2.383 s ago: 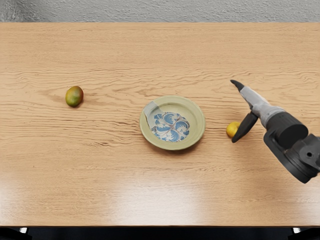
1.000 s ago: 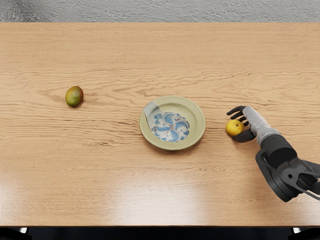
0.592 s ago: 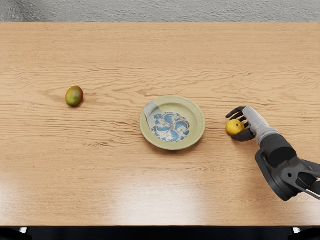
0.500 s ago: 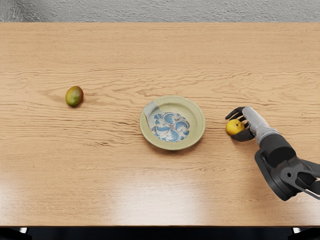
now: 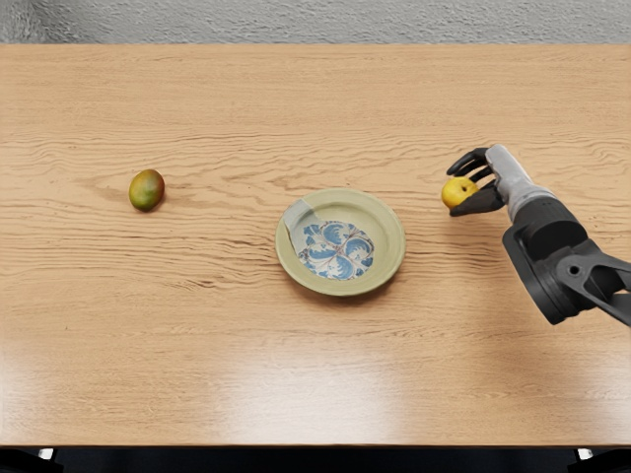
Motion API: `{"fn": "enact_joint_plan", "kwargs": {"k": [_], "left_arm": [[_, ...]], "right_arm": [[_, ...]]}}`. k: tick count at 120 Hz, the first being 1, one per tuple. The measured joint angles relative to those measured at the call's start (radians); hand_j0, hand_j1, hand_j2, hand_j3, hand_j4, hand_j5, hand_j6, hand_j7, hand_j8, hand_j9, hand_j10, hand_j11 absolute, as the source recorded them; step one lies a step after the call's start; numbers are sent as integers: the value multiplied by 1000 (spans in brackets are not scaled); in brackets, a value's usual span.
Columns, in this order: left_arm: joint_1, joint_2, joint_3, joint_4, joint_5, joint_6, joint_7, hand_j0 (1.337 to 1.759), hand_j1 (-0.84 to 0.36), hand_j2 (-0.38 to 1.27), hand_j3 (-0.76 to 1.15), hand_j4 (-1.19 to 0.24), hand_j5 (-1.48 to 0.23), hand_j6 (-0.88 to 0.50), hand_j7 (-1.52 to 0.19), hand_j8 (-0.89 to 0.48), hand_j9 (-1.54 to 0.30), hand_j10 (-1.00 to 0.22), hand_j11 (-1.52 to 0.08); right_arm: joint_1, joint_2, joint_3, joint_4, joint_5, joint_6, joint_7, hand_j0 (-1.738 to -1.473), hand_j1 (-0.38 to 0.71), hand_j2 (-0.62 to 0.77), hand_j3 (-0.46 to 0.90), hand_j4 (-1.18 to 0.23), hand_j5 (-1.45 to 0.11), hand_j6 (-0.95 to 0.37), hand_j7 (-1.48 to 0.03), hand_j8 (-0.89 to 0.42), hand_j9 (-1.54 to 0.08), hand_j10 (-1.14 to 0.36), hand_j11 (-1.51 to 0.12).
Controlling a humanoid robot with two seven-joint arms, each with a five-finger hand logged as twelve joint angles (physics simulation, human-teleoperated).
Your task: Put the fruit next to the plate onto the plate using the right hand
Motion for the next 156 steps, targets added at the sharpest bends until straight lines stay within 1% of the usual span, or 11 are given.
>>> {"fn": "enact_joint_plan", "kwargs": {"k": [22,59,108,111,117,123,132,137,147,156], "left_arm": [[0,0,0,0,0,0,0,1658,349,0,0,0,0,0,0,0,0,0,0],[0,0,0,0,0,0,0,1658,349,0,0,0,0,0,0,0,0,0,0],[0,0,0,0,0,0,0,1658,349,0,0,0,0,0,0,0,0,0,0],[0,0,0,0,0,0,0,1658,349,0,0,0,0,0,0,0,0,0,0],[0,0,0,0,0,0,0,1658,349,0,0,0,0,0,0,0,0,0,0],[0,0,0,0,0,0,0,1658,349,0,0,0,0,0,0,0,0,0,0],[0,0,0,0,0,0,0,1658,349,0,0,0,0,0,0,0,0,0,0],[0,0,0,0,0,0,0,1658,349,0,0,0,0,0,0,0,0,0,0],[0,0,0,0,0,0,0,1658,349,0,0,0,0,0,0,0,0,0,0],[0,0,0,0,0,0,0,1658,349,0,0,0,0,0,0,0,0,0,0]], "right_arm": [[18,42,16,-1,13,-1,0,-1658,291,324,1,-646,-932,-467,-881,-396,-924,-588,-919],[21,118,43,1,15,3,0,-1658,290,341,1,-643,-929,-478,-878,-405,-924,-598,-917],[-4,243,32,5,16,24,-1,-1658,313,360,1,-626,-926,-460,-865,-385,-912,-581,-903],[-4,252,31,5,15,23,-1,-1658,278,318,0,-591,-867,-444,-812,-377,-854,-553,-846],[-5,272,34,4,13,24,0,-1658,142,250,0,-462,-679,-347,-636,-295,-669,-433,-662],[-3,285,38,3,11,34,0,-1658,35,196,0,-362,-531,-272,-498,-231,-523,-339,-518],[-13,296,100,4,22,128,0,-1658,-84,136,0,-251,-368,-189,-345,-160,-363,-235,-359],[-24,290,163,4,85,234,0,-1658,-133,111,0,-205,-300,-154,-281,-131,-296,-192,-293],[-54,231,331,3,297,496,0,-1658,-205,74,0,-136,-200,-103,-187,-87,-197,-128,-195],[-126,194,517,0,464,731,0,-1658,-250,51,0,-94,-138,-71,-129,-61,-136,-89,-135]]}}
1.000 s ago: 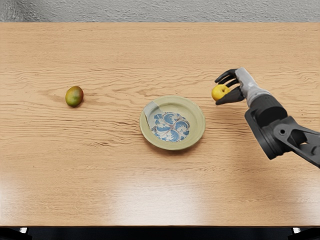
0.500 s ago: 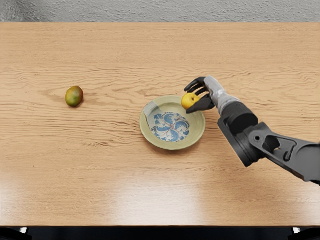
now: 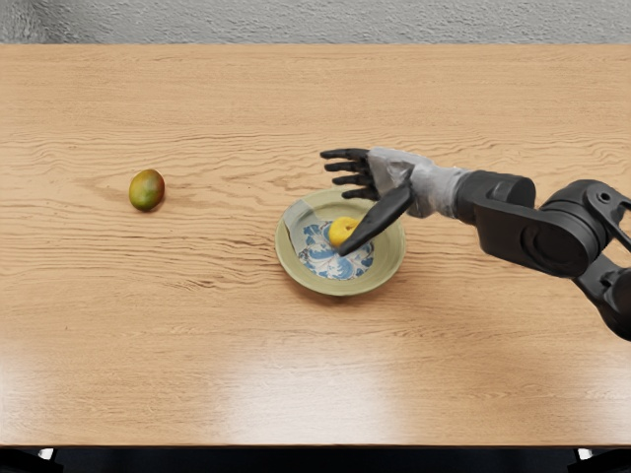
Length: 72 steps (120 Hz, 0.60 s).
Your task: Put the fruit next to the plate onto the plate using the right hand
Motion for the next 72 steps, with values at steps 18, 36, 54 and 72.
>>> {"fn": "enact_joint_plan", "kwargs": {"k": [18,36,54,72], "left_arm": [[0,0,0,0,0,0,0,1658,349,0,0,0,0,0,0,0,0,0,0],[35,0,1,0,-1,0,0,1658,349,0,0,0,0,0,0,0,0,0,0],[52,0,1,0,-1,0,0,1658,349,0,0,0,0,0,0,0,0,0,0],[46,0,1,0,-1,0,0,1658,349,0,0,0,0,0,0,0,0,0,0]], "right_arm": [[-181,-23,265,-60,247,361,0,-1658,-301,25,0,-45,-66,-34,-62,-29,-65,-42,-65],[-363,-35,483,-116,369,458,0,-1658,-327,12,0,-21,-32,-16,-30,-13,-31,-20,-31],[-437,-78,585,-163,450,481,0,-1658,-338,6,0,-10,-15,-7,-14,-6,-15,-9,-15],[-503,-134,681,-233,512,486,0,-1658,-344,3,0,-4,-7,-3,-7,-2,-7,-4,-7]]}}
